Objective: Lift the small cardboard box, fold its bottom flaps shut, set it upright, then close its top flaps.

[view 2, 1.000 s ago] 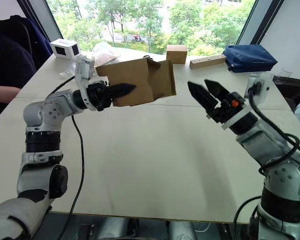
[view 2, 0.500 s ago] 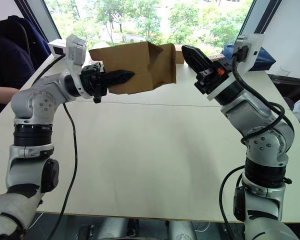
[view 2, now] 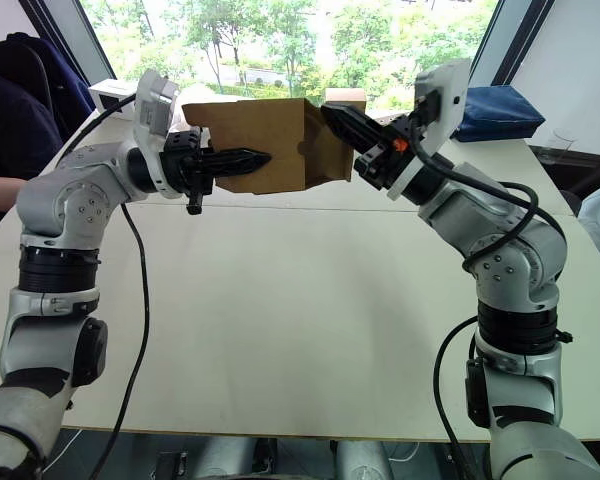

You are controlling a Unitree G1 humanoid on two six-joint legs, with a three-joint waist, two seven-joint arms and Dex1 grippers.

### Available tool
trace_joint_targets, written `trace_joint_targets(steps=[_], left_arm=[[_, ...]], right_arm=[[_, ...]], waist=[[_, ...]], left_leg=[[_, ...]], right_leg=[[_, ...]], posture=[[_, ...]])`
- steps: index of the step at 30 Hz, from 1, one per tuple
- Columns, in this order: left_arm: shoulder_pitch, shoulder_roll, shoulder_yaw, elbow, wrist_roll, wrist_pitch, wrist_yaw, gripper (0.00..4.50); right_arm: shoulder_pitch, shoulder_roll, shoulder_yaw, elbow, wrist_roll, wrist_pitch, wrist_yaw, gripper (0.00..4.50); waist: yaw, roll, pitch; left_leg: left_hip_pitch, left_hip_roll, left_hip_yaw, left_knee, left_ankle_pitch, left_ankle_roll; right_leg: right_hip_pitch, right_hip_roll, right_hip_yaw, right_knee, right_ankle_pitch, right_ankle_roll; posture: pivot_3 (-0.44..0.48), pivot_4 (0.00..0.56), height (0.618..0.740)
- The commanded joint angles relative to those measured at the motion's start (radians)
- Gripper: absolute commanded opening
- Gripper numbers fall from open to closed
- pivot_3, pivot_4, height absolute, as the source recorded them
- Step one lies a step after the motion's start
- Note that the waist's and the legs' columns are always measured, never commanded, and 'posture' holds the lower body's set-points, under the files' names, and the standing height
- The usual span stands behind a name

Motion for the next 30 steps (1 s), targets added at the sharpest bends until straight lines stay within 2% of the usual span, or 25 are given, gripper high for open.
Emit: trace_joint_targets(steps=[1,17,30], left_arm=[[-0.025,0.014,0.014,-0.045,-0.029,0.004,0.001,0.00],[-0.025,0.006,0.010,-0.062,-0.096,0.054,0.009,0.00],[-0.019,0.028,0.008,-0.053,-0.089,0.055,-0.006,0.00]], right_arm=[[-0.038,0.016,0.005,0.011,-0.043,-0.038,0.037,0.03],[-0.037,0.114,0.039,-0.027,-0.011,0.008,0.099,0.03],[-0.015,0.115,0.027,-0.034,-0.028,0.009,0.122,0.03]], waist=[[0.000,0.000,0.000],[-0.001,0.000,0.000],[-0.001,0.001,0.000]], left_leg=[[0.000,0.000,0.000,0.000,0.000,0.000],[0.000,0.000,0.000,0.000,0.000,0.000],[0.000,0.000,0.000,0.000,0.000,0.000]], right_leg=[[0.000,0.000,0.000,0.000,0.000,0.000],[0.000,0.000,0.000,0.000,0.000,0.000],[0.000,0.000,0.000,0.000,0.000,0.000]], posture=[[0.000,0.150,0.740],[0.000,0.150,0.740],[0.000,0.150,0.740]])
